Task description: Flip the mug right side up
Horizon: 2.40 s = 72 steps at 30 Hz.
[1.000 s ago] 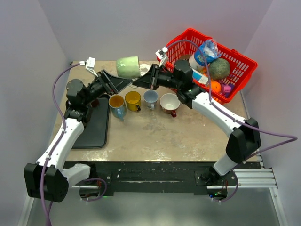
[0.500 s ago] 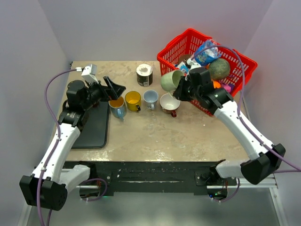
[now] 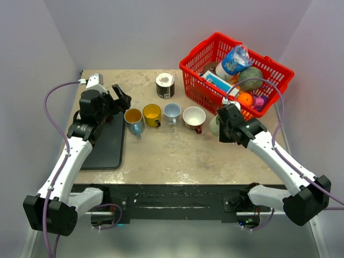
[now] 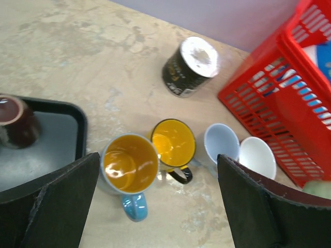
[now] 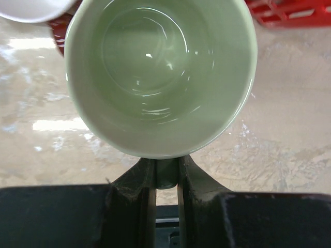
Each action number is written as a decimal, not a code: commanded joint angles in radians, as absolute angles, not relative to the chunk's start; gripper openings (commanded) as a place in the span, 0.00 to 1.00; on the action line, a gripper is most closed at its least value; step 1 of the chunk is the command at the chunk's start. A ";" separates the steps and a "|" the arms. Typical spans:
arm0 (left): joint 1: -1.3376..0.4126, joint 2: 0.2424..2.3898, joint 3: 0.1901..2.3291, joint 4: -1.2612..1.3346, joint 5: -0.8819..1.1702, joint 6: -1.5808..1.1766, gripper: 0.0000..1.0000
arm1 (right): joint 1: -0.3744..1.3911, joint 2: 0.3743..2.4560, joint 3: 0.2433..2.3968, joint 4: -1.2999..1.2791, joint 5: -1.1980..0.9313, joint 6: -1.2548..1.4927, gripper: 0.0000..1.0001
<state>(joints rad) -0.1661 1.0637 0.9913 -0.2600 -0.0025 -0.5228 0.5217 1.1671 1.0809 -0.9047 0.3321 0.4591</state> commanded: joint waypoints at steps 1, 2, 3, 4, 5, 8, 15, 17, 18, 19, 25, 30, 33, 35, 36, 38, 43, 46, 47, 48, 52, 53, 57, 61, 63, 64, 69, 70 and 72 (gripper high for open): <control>-0.169 1.080 1.052 -0.336 -0.176 -0.555 0.99 | 0.523 1.150 1.003 -0.736 0.456 0.561 0.00; -0.169 1.088 1.058 -0.350 -0.207 -0.563 0.99 | 0.525 1.158 0.971 -0.698 0.451 0.571 0.00; -0.169 1.095 1.063 -0.354 -0.213 -0.563 0.99 | 0.523 1.164 0.960 -0.683 0.454 0.586 0.00; -0.169 1.098 1.063 -0.357 -0.216 -0.560 0.99 | 0.523 1.169 0.948 -0.645 0.462 0.591 0.00; -0.169 1.104 1.062 -0.357 -0.216 -0.557 0.99 | 0.523 1.176 0.922 -0.621 0.465 0.588 0.00; -0.169 1.114 1.060 -0.354 -0.215 -0.558 0.99 | 0.523 1.206 0.887 -0.546 0.474 0.592 0.00; -0.169 1.146 1.052 -0.365 -0.229 -0.575 0.99 | 0.525 1.371 0.887 -0.440 0.514 0.598 0.00; -0.169 1.149 1.057 -0.379 -0.248 -0.578 0.99 | 0.531 1.403 0.911 -0.448 0.517 0.606 0.00; -0.167 1.149 1.058 -0.382 -0.255 -0.578 0.99 | 0.532 1.416 0.920 -0.457 0.523 0.607 0.00; -0.169 1.150 1.061 -0.394 -0.265 -0.580 0.99 | 0.532 1.434 0.928 -0.484 0.531 0.607 0.00; -0.166 1.166 1.112 -0.463 -0.379 -0.580 0.99 | 0.532 1.451 0.997 -0.590 0.531 0.615 0.35; -0.166 1.177 1.109 -0.468 -0.406 -0.588 0.99 | 0.532 1.463 1.037 -0.635 0.520 0.614 0.66; -0.166 1.183 1.106 -0.476 -0.437 -0.594 0.99 | 0.532 1.436 1.065 -0.663 0.494 0.601 0.77; -0.166 1.192 1.104 -0.492 -0.466 -0.592 0.99 | 0.534 1.413 1.097 -0.692 0.473 0.588 0.82; -0.163 1.195 1.103 -0.498 -0.474 -0.588 0.99 | 0.534 1.395 1.112 -0.704 0.450 0.584 0.84; -0.160 1.218 1.101 -0.512 -0.491 -0.568 0.99 | 0.532 1.375 1.158 -0.736 0.419 0.574 0.87; -0.130 1.293 1.088 -0.522 -0.540 -0.506 0.99 | 0.531 1.339 1.247 -0.747 0.341 0.543 0.89; -0.019 1.341 1.088 -0.517 -0.506 -0.485 0.99 | 0.532 1.347 1.318 -0.750 0.313 0.532 0.89; 0.026 1.354 1.091 -0.512 -0.424 -0.485 0.99 | 0.532 1.348 1.342 -0.749 0.305 0.532 0.89; 0.090 1.359 1.086 -0.485 -0.391 -0.480 0.99 | 0.531 1.351 1.350 -0.747 0.302 0.532 0.89; 0.178 1.381 1.072 -0.439 -0.312 -0.462 0.99 | 0.531 1.365 1.364 -0.742 0.293 0.519 0.89; 0.193 1.381 1.063 -0.420 -0.302 -0.450 0.99 | 0.531 1.370 1.364 -0.744 0.285 0.512 0.89; 0.343 1.381 1.006 -0.312 -0.218 -0.452 0.99 | 0.531 1.377 1.359 -0.736 0.273 0.499 0.89; 0.466 1.387 0.942 -0.210 -0.071 -0.520 0.99 | 0.526 1.387 1.359 -0.721 0.276 0.480 0.89; 0.495 1.405 0.946 -0.234 -0.098 -0.554 0.99 | 0.525 1.394 1.356 -0.713 0.273 0.477 0.89; 0.500 1.420 0.948 -0.241 -0.133 -0.577 0.98 | 0.523 1.396 1.351 -0.707 0.268 0.477 0.89; 0.532 1.463 0.923 -0.213 -0.150 -0.644 0.96 | 0.517 1.394 1.336 -0.686 0.256 0.480 0.89; 0.532 1.489 0.925 -0.203 -0.132 -0.650 0.96 | 0.515 1.393 1.329 -0.680 0.258 0.479 0.89; 0.532 1.525 0.937 -0.201 -0.124 -0.658 0.95 | 0.509 1.393 1.324 -0.680 0.259 0.480 0.89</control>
